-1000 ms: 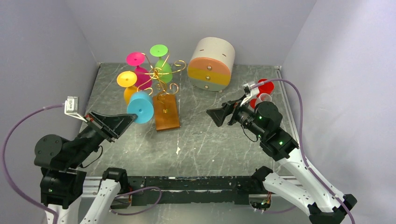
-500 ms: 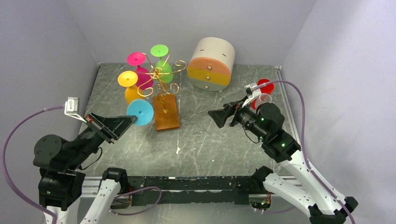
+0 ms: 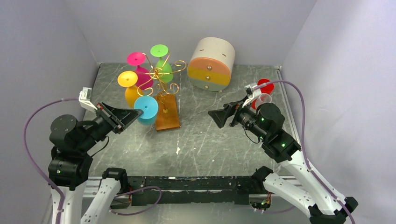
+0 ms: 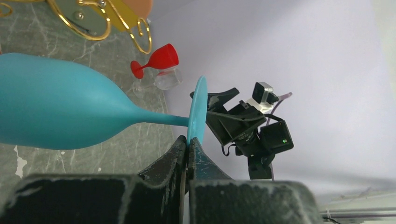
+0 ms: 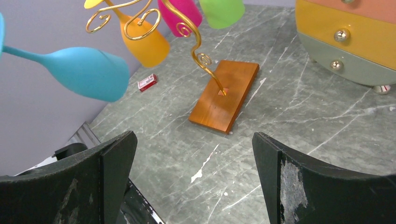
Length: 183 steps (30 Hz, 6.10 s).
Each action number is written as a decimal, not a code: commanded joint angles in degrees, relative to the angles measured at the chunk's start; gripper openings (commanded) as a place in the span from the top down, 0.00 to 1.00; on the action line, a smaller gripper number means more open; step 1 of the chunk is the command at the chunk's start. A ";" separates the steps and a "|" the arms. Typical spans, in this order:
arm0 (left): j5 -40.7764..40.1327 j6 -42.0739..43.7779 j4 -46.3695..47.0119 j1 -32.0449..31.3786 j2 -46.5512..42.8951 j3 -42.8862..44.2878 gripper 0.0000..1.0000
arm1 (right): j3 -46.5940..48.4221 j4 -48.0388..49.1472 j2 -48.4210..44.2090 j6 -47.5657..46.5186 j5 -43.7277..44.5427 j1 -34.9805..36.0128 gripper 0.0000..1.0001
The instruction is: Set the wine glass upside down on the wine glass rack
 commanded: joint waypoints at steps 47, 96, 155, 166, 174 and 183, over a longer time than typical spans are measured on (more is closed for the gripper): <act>-7.89 -5.87 20.19 0.60 17.80 -3.51 0.93 | -0.49 -0.02 -3.96 -1.06 1.86 0.24 0.00; -13.13 -4.11 11.81 0.60 12.09 -2.94 0.93 | 0.21 -0.92 -3.97 -0.58 1.80 0.30 0.00; -12.16 24.21 3.77 0.60 3.11 -2.73 0.00 | 10.69 -20.73 14.45 -3.50 44.06 0.16 0.00; -2.87 38.82 8.99 0.60 -6.56 -9.56 0.05 | 13.88 -16.89 25.15 -14.12 42.66 -11.75 0.34; -0.99 42.71 9.32 0.60 -9.69 -10.63 0.08 | 15.94 -17.27 30.01 -17.31 37.89 -20.44 0.62; -1.22 41.90 10.88 0.60 -9.47 -12.01 0.09 | 18.67 -18.88 36.00 -19.06 35.02 -27.27 0.62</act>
